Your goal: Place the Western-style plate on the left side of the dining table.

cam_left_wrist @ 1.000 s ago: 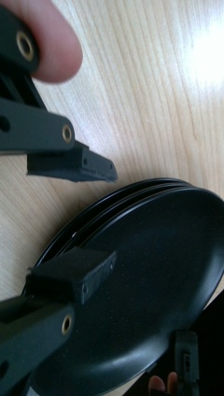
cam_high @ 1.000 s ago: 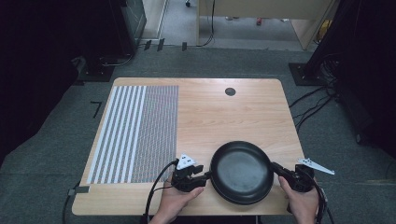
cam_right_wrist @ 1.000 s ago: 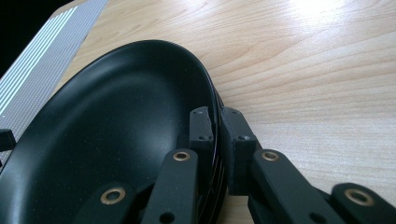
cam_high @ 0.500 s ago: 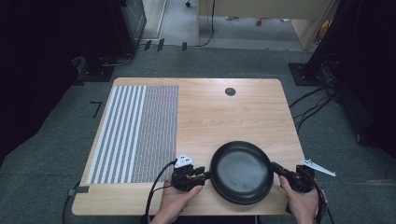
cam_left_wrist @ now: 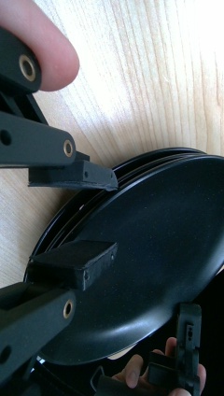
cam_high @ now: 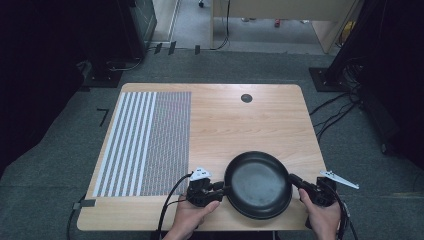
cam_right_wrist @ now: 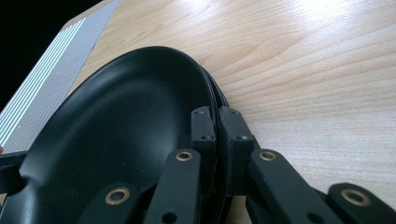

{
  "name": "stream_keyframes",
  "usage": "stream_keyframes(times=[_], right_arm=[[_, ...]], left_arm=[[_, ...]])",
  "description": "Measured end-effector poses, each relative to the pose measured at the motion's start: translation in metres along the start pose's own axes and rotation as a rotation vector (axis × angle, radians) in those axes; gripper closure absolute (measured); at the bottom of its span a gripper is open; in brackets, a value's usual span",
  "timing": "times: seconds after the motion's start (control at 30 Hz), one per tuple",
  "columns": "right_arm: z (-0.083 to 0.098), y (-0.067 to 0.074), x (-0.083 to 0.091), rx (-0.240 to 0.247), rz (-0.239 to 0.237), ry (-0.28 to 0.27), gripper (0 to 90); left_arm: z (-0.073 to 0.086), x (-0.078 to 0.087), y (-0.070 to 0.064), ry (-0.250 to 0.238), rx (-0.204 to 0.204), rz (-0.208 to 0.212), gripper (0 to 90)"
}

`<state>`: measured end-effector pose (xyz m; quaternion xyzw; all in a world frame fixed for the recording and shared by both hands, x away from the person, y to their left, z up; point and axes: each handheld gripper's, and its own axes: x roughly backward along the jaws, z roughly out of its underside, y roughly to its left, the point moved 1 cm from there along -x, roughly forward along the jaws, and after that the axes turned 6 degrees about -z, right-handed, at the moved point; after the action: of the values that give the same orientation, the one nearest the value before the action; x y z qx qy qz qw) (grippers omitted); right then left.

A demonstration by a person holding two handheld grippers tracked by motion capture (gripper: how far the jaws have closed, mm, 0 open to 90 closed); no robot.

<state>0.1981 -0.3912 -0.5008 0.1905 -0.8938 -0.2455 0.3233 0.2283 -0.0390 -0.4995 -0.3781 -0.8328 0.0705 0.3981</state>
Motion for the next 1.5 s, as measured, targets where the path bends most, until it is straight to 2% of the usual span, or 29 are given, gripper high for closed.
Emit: stream_keyframes(times=[0.13, 0.5, 0.93, 1.03, 1.1, 1.5], right_arm=[[0.001, 0.001, -0.001, 0.003, 0.008, -0.005, 85.9], [0.002, 0.004, -0.004, 0.003, 0.012, -0.010, 85.9], [0.006, 0.007, -0.012, -0.028, -0.044, 0.004, 85.8], [0.007, 0.009, -0.015, -0.035, -0.059, 0.012, 85.7], [0.007, 0.009, -0.015, -0.038, -0.063, 0.013, 85.7], [0.008, 0.005, -0.019, -0.090, -0.096, 0.017, 84.6]], left_arm=[[0.000, 0.000, 0.000, 0.006, -0.014, 0.003, 62.8], [-0.003, 0.004, 0.002, 0.007, -0.010, 0.002, 62.8], [-0.009, 0.017, 0.009, 0.004, 0.012, -0.010, 64.3], [-0.011, 0.021, 0.010, 0.009, 0.019, -0.001, 64.7], [-0.011, 0.023, 0.010, 0.015, 0.009, 0.000, 65.2], [-0.009, 0.024, 0.012, 0.001, 0.030, 0.009, 66.4]])
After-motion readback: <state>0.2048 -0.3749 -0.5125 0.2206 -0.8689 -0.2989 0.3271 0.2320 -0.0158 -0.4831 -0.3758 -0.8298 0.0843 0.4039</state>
